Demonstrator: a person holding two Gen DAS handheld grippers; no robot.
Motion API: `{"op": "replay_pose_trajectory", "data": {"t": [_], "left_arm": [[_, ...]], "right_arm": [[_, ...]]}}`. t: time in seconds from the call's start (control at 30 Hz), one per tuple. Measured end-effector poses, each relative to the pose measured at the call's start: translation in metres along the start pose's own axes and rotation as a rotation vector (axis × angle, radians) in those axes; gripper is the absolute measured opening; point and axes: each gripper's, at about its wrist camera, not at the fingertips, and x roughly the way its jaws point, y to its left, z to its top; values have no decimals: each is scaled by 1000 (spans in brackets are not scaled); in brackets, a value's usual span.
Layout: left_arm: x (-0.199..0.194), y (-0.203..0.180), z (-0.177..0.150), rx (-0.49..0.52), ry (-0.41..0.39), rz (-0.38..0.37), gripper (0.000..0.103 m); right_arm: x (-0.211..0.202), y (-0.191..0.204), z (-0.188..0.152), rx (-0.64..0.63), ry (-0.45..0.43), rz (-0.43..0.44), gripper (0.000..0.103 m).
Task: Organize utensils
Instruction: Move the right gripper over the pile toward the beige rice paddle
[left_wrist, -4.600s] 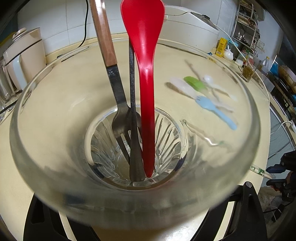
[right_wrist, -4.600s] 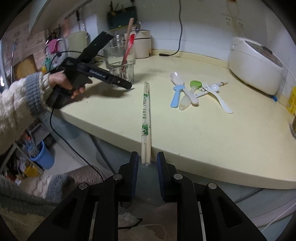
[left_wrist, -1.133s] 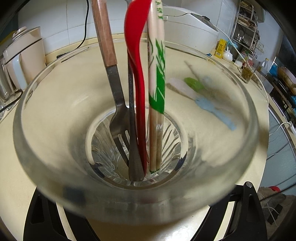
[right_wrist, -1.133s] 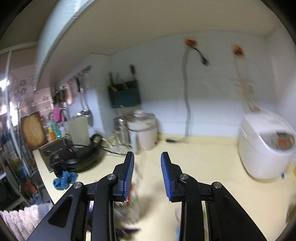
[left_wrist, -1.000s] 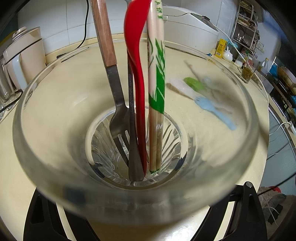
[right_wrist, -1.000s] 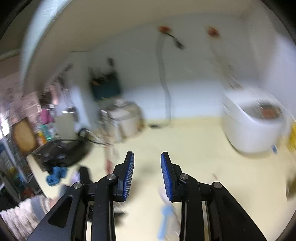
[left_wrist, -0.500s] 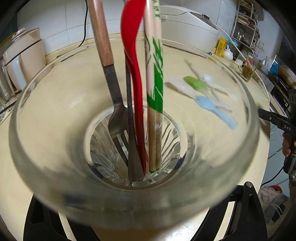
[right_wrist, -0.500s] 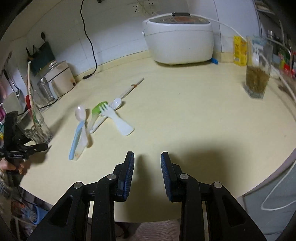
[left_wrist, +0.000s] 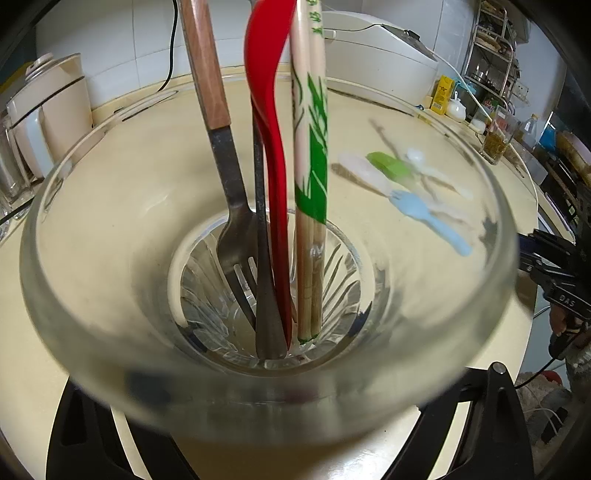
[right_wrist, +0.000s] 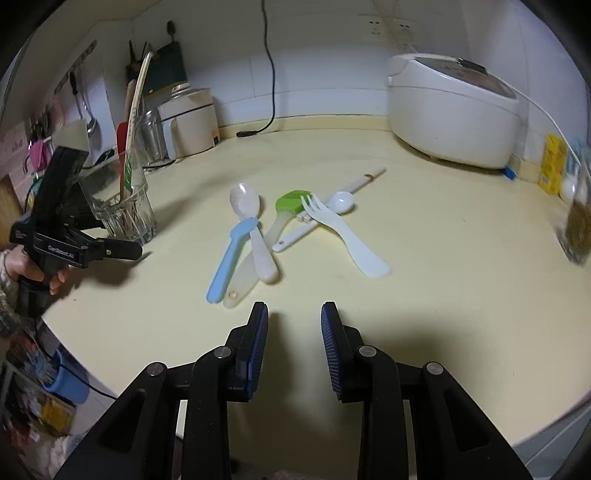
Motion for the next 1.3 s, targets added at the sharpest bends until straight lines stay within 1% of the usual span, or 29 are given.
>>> {"op": "replay_pose_trajectory", "data": {"t": [0.07, 0.23, 0.47, 0.53, 0.63, 0.8, 0.87, 1.13, 1.3], "left_arm": [[0, 0, 0, 0, 0, 0, 94], [-1, 1, -1, 1, 0, 1, 94], [-2, 2, -2, -7, -4, -10, 94], [-2, 3, -2, -9, -5, -12, 94], [-3, 5, -2, -12, -6, -17, 94], [-3, 5, -2, -13, -7, -18, 94], [-3, 7, -3, -13, -7, -19, 94], [-2, 5, -2, -7, -4, -14, 95], [0, 0, -1, 2, 0, -3, 95]], "right_arm": [[7, 2, 6, -5, 12, -3, 30], [24, 10, 18, -24, 31, 40, 30], [40, 20, 30, -63, 42, 30, 30], [43, 24, 30, -82, 44, 8, 17], [42, 25, 30, -81, 50, 12, 15], [21, 19, 37, -51, 1, 27, 15], [12, 17, 38, -50, -12, 20, 15], [-26, 0, 28, -19, -46, -8, 15], [-57, -9, 30, 8, -116, -17, 14]]}}
